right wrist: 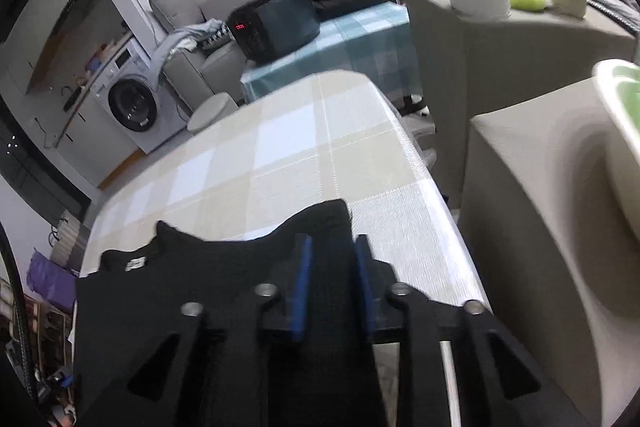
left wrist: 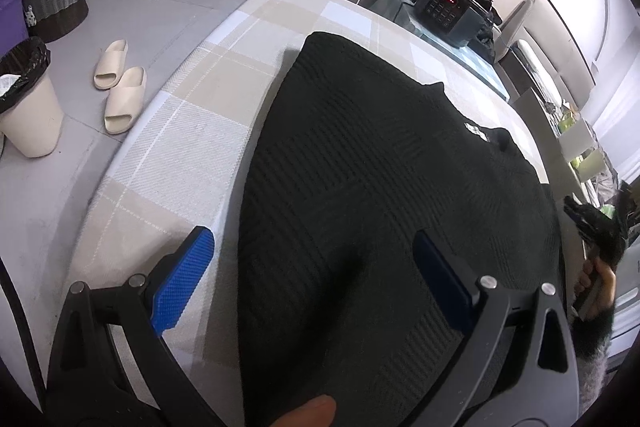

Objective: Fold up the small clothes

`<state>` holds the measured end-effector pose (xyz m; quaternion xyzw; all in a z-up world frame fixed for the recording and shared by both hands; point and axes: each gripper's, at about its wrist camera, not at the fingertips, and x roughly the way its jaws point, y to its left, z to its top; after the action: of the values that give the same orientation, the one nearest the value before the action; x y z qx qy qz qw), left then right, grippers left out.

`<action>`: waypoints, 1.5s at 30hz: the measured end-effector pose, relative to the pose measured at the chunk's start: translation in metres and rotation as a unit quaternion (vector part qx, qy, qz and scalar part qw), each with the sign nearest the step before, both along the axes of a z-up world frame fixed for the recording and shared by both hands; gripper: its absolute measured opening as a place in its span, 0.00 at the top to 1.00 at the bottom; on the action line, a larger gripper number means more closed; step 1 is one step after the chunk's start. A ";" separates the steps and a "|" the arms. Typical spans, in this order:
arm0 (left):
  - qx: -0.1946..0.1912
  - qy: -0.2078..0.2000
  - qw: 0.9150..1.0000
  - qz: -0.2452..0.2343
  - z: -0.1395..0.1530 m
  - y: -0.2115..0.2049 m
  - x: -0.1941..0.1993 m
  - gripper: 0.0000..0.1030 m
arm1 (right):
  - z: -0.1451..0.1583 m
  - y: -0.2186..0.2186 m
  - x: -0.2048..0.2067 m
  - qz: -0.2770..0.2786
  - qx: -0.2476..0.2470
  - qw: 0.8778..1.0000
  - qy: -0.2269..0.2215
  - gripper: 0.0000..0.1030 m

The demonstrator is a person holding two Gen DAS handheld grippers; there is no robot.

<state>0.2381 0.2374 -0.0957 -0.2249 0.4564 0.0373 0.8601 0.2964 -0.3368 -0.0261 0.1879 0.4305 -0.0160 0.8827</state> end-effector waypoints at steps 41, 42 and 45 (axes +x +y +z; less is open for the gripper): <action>0.086 -0.068 0.991 -0.075 0.041 -0.096 -0.127 0.04 | -0.021 0.155 -0.225 0.219 -0.135 0.966 0.017 0.46; 0.083 -0.071 0.990 -0.088 0.043 -0.105 -0.128 0.04 | -0.021 0.150 -0.227 0.215 -0.131 0.968 0.017 0.46; 0.077 -0.081 0.985 -0.130 0.047 -0.135 -0.131 0.03 | -0.016 0.146 -0.234 0.203 -0.122 0.971 0.013 0.45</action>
<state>0.1068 0.1028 -0.0492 -0.0992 0.4063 -0.0582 0.9065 0.0628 -0.1906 -0.0419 -0.0130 0.4658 0.1087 0.8781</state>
